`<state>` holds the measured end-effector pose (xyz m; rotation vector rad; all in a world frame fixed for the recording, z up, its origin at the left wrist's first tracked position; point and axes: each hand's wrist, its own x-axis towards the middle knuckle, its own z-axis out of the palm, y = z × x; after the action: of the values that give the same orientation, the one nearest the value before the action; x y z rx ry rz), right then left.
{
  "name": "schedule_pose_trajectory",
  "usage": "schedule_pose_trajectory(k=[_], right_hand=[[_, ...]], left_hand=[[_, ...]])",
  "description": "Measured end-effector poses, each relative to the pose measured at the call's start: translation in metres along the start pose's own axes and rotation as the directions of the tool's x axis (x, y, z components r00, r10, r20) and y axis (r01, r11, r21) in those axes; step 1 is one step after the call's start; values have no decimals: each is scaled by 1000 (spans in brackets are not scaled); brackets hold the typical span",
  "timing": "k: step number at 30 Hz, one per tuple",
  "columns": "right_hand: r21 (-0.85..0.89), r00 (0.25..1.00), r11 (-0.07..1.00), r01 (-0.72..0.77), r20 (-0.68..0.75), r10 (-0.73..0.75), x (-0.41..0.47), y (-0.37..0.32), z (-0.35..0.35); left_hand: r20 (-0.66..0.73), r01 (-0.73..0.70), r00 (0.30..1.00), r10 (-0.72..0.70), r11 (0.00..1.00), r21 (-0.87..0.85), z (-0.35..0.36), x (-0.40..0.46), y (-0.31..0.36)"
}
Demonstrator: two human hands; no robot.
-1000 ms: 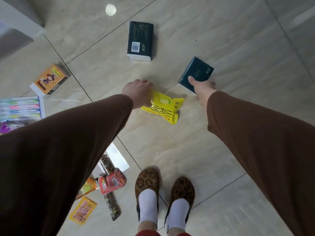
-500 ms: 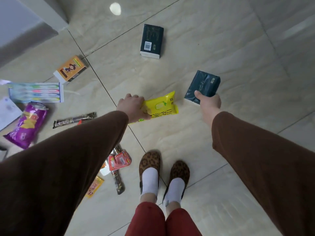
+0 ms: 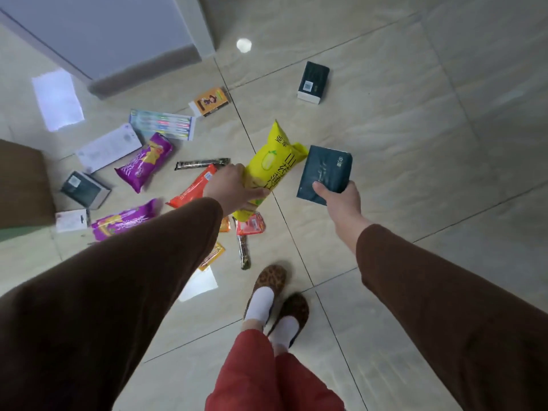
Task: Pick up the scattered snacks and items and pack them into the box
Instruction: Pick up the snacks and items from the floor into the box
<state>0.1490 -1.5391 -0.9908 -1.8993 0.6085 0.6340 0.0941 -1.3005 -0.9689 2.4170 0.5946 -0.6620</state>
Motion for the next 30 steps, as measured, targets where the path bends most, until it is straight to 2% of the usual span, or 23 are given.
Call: schedule_pose_trajectory(k=[5,10,15,22,30], right_hand=[[-48,996,996,73,47,-70,-72,-6,31],[-109,990,987,117,91,-107,-147,-11,87],[-143,977,976,166,161,-143,-230,-13,170],[-179,962,966,185,235,-141,-330,-7,297],[-225,933,947,230,329,-148,-370,-34,446]], left_hand=[[-49,50,997,-52,998,-35,-31,-73,-46],[-68,114,990,-120,989,-91,-65,-136,-126],[-105,135,983,-153,977,-163,-107,-196,-229],[-31,204,970,-241,876,-438,-164,-259,-378],[-67,262,945,-321,863,-432,-228,-266,-501]])
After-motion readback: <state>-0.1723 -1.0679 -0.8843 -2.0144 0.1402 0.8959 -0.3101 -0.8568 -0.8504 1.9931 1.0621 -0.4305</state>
